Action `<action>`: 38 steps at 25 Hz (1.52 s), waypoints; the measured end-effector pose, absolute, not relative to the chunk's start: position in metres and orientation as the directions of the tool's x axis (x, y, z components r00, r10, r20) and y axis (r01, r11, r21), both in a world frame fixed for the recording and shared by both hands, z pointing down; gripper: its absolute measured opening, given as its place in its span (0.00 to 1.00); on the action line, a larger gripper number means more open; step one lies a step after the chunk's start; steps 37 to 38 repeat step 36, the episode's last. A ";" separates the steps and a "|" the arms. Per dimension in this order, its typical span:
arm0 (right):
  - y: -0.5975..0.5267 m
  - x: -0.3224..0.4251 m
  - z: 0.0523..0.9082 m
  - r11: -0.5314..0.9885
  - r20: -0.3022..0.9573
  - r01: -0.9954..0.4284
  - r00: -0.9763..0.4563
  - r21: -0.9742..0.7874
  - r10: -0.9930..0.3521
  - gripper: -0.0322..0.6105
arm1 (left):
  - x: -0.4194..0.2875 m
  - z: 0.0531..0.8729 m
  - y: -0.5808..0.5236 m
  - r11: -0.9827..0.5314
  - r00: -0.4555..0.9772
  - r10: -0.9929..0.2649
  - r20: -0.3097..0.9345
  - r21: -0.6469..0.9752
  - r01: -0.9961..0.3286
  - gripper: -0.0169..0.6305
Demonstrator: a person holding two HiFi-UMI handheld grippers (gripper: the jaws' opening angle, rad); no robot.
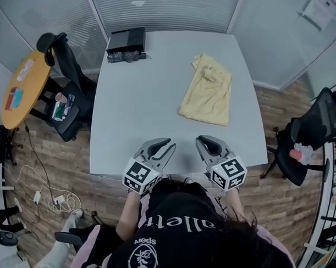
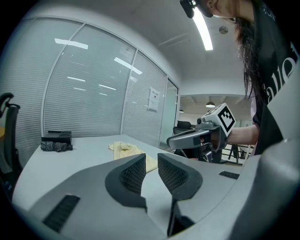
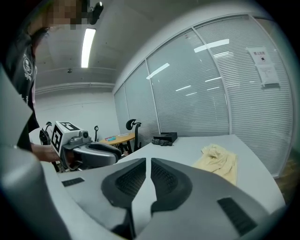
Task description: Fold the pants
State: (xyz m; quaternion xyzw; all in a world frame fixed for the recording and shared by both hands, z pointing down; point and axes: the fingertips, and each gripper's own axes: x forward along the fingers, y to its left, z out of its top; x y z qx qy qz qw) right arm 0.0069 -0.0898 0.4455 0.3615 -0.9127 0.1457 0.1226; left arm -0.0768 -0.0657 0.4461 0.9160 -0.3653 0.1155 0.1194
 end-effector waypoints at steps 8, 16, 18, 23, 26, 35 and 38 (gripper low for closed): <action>-0.086 0.012 0.439 0.756 0.319 -0.637 -0.755 -0.150 -0.573 0.11 | -0.063 0.438 -0.058 -0.665 0.668 -0.684 0.293 0.126 -0.736 0.17; -0.083 0.010 0.439 0.787 0.316 -0.600 -0.781 -0.144 -0.538 0.10 | -0.061 0.436 -0.055 -0.642 0.645 -0.704 0.297 0.125 -0.757 0.16; -0.083 0.009 0.439 0.792 0.317 -0.595 -0.784 -0.140 -0.533 0.10 | -0.060 0.436 -0.055 -0.639 0.643 -0.706 0.298 0.123 -0.759 0.14; -0.083 0.006 0.444 0.797 0.325 -0.587 -0.789 -0.143 -0.522 0.10 | -0.062 0.438 -0.055 -0.636 0.638 -0.707 0.306 0.121 -0.762 0.11; -0.082 0.004 0.445 0.800 0.329 -0.583 -0.790 -0.143 -0.518 0.10 | -0.064 0.439 -0.055 -0.637 0.639 -0.704 0.309 0.122 -0.761 0.11; -0.085 0.002 0.449 0.797 0.337 -0.586 -0.787 -0.146 -0.516 0.10 | -0.065 0.445 -0.058 -0.640 0.642 -0.696 0.322 0.127 -0.758 0.11; -0.085 0.001 0.450 0.797 0.338 -0.586 -0.787 -0.146 -0.517 0.10 | -0.066 0.446 -0.058 -0.640 0.642 -0.695 0.323 0.127 -0.758 0.11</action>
